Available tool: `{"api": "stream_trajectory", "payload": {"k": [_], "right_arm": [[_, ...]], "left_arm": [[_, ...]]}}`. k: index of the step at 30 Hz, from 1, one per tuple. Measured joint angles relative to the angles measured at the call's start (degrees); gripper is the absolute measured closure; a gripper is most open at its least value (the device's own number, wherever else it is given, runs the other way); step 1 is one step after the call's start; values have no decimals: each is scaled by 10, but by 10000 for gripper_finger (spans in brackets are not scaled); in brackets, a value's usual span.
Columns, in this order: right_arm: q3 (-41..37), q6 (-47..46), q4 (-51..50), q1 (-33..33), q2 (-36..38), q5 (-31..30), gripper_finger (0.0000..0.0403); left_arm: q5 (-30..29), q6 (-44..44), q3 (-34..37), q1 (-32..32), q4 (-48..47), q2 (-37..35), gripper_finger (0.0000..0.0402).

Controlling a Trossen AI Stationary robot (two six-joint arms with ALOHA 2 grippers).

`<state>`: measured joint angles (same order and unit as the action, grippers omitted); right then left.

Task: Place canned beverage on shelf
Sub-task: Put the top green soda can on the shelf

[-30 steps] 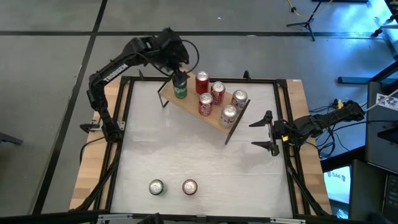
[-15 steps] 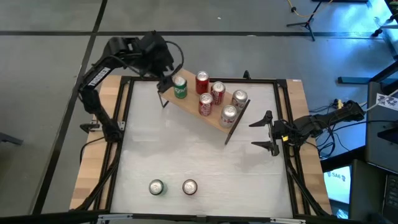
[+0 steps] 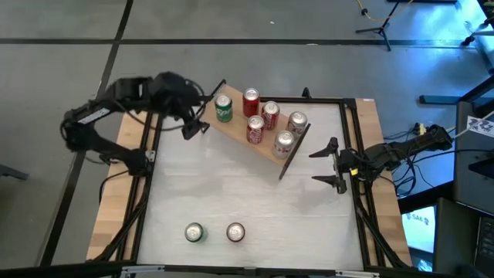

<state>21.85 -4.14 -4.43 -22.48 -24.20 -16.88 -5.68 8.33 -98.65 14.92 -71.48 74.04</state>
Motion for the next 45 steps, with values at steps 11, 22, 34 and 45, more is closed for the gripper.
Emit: {"api": "stream_trajectory", "payload": {"k": [11,22,34,45], "right_arm": [[0,0,1,0,0,0,54],[0,0,0,0,-1,0,54],[0,0,0,0,-1,0,54],[0,0,0,0,-1,0,54]], "left_arm": [[4,112,348,-47,256,-98,26],[-40,162,508,-82,493,-94,26],[-247,185,527,-82,555,-91,26],[-298,183,526,-80,562,-44,26]]}}
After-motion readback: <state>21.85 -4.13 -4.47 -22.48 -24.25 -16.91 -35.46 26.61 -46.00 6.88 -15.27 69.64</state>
